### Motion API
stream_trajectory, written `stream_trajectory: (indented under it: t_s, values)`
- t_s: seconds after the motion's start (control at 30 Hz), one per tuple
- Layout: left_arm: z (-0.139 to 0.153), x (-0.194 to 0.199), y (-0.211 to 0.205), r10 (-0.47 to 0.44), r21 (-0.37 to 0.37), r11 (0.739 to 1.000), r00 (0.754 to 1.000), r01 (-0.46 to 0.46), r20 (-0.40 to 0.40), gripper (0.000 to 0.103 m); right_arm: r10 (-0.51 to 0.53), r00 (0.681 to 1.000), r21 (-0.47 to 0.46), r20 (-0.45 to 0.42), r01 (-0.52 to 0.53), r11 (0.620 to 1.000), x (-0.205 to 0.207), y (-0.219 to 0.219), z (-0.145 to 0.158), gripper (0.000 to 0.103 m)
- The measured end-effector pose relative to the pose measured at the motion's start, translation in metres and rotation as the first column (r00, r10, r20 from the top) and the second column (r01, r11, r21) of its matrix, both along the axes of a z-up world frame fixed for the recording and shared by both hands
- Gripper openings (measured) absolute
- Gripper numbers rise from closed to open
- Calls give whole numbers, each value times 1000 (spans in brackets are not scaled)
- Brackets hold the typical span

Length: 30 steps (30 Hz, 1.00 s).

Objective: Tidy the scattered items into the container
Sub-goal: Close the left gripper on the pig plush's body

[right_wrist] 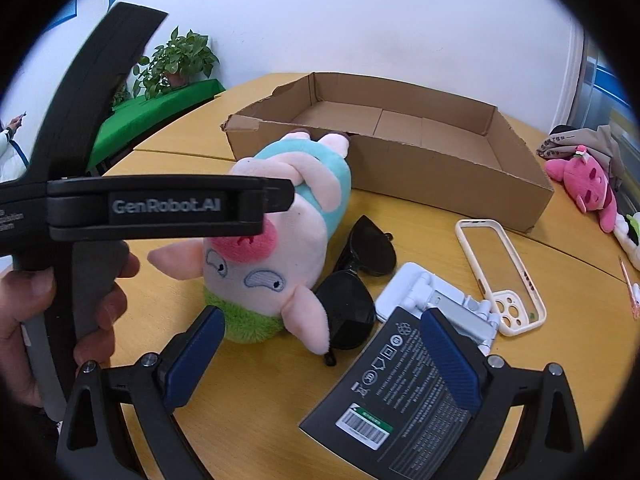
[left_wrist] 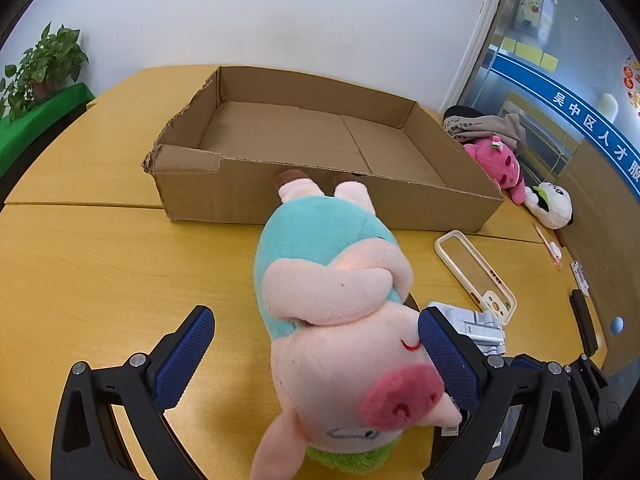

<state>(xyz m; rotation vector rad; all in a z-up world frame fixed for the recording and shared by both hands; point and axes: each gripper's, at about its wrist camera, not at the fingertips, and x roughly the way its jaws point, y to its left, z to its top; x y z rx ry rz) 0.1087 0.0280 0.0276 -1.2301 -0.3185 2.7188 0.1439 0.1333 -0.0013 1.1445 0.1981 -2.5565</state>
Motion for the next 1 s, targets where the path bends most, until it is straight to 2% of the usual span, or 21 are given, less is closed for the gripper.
stream_trajectory:
  t_s: [0.37,0.5,0.6,0.77,1.0]
  values:
    - [-15,-13,-10,-52,102,994,998,48,37,103,16,1000,-21,-2,-16,1000,-14,-17,-5,99]
    - [-19,-13,-11,-79,147,986,996,72,39,97,17,1000,-23,-6,-17,1000,-19,-23,-8,98]
    - [-17,-10,-10,-94,170,981,995,89,22,83,25,1000,-36,13,-24,999,-23,-26,-12,97]
    - [-16,-8,-6,-100,153,983,995,96,19,81,24,1000,-51,16,-23,998,-24,-27,-12,97]
    - [-18,-3,-12,-86,189,979,996,81,20,77,28,999,-68,18,-27,997,-20,-28,-13,97]
